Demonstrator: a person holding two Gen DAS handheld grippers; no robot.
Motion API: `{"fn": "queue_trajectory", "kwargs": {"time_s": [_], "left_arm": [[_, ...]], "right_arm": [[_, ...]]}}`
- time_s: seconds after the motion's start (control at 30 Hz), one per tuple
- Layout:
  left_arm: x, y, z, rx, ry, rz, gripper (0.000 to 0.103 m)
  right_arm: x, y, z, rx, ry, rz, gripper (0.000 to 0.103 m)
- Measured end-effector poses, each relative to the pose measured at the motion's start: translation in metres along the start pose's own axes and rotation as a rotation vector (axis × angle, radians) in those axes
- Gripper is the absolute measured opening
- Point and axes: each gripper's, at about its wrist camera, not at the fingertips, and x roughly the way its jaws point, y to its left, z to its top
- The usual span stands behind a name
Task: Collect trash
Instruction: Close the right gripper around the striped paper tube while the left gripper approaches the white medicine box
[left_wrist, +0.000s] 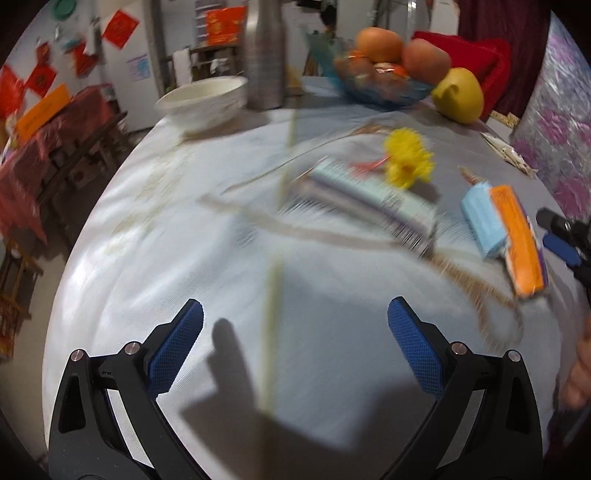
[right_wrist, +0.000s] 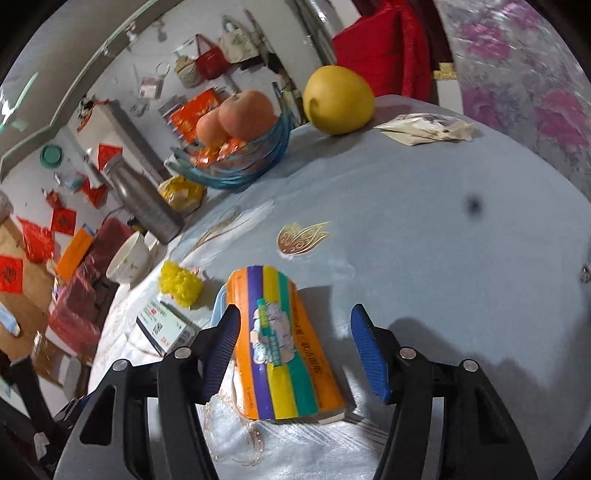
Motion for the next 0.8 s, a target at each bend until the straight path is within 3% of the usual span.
{"fn": "queue_trajectory", "kwargs": {"time_s": [0.2, 0.33, 0.47, 0.63, 0.73, 0.8], "left_arm": [[0.031, -0.048, 0.05, 0.034, -0.021, 0.036, 0.096], [0.05, -0.053, 0.063, 0.034, -0.017, 0.073, 0.097], [0.044, -0.028, 0.058, 0.003, -0.008, 0.077, 0.097], [0.017, 0.024, 0.029, -0.054, -0.03, 0.078, 0.097], [0.002, 0.044, 0.026, -0.13, -0.073, 0.027, 0.097], [0.003, 0.04, 0.033, -0.14, -0.06, -0.01, 0.097]], "right_arm": [[0.0, -0.001, 0.002, 0.01, -0.001, 0.006, 0.061], [-0.003, 0.005, 0.001, -0.024, -0.018, -0.008, 0.062], [-0.005, 0.005, 0.001, -0.027, -0.026, -0.004, 0.062], [-0.007, 0.007, 0.0, -0.034, -0.032, 0.0, 0.062], [-0.007, 0.011, 0.0, -0.048, -0.037, -0.005, 0.062], [-0.008, 0.014, -0.001, -0.06, -0.049, -0.017, 0.062]]}}
